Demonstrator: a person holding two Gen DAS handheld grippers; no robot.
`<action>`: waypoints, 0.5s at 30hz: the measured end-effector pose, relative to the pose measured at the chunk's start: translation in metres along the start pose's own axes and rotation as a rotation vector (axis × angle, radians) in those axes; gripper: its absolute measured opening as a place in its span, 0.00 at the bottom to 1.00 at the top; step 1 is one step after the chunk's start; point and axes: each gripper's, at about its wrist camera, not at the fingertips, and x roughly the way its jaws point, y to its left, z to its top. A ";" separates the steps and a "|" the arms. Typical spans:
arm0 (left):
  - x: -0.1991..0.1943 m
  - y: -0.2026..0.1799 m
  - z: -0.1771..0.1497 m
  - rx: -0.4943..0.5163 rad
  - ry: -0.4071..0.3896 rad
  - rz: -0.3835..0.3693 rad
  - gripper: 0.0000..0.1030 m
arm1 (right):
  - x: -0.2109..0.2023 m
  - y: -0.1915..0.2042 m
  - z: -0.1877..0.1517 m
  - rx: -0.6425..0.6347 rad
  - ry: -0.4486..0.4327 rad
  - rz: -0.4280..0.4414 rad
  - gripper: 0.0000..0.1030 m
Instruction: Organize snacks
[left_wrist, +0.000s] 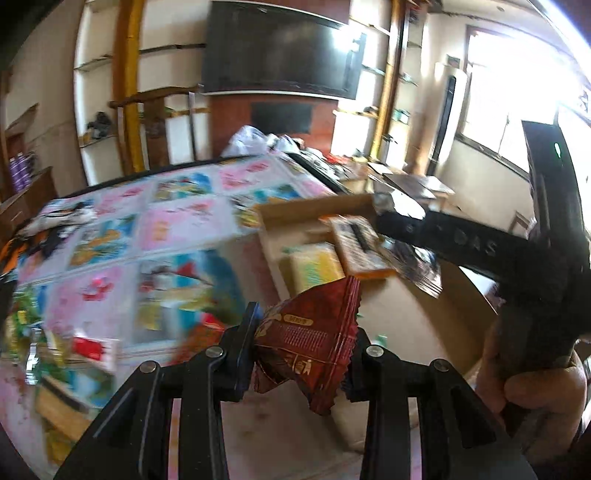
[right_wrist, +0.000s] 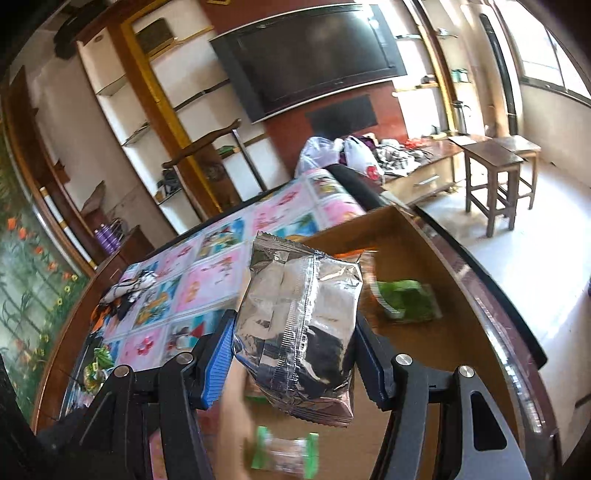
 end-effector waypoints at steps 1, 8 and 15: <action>0.005 -0.010 -0.002 0.014 0.009 -0.011 0.34 | -0.001 -0.006 0.001 0.006 0.003 -0.006 0.62; 0.031 -0.056 -0.014 0.106 0.039 -0.018 0.34 | 0.004 -0.036 -0.002 0.024 0.061 -0.051 0.62; 0.041 -0.069 -0.026 0.205 0.011 0.064 0.34 | 0.011 -0.039 -0.009 0.008 0.107 -0.076 0.62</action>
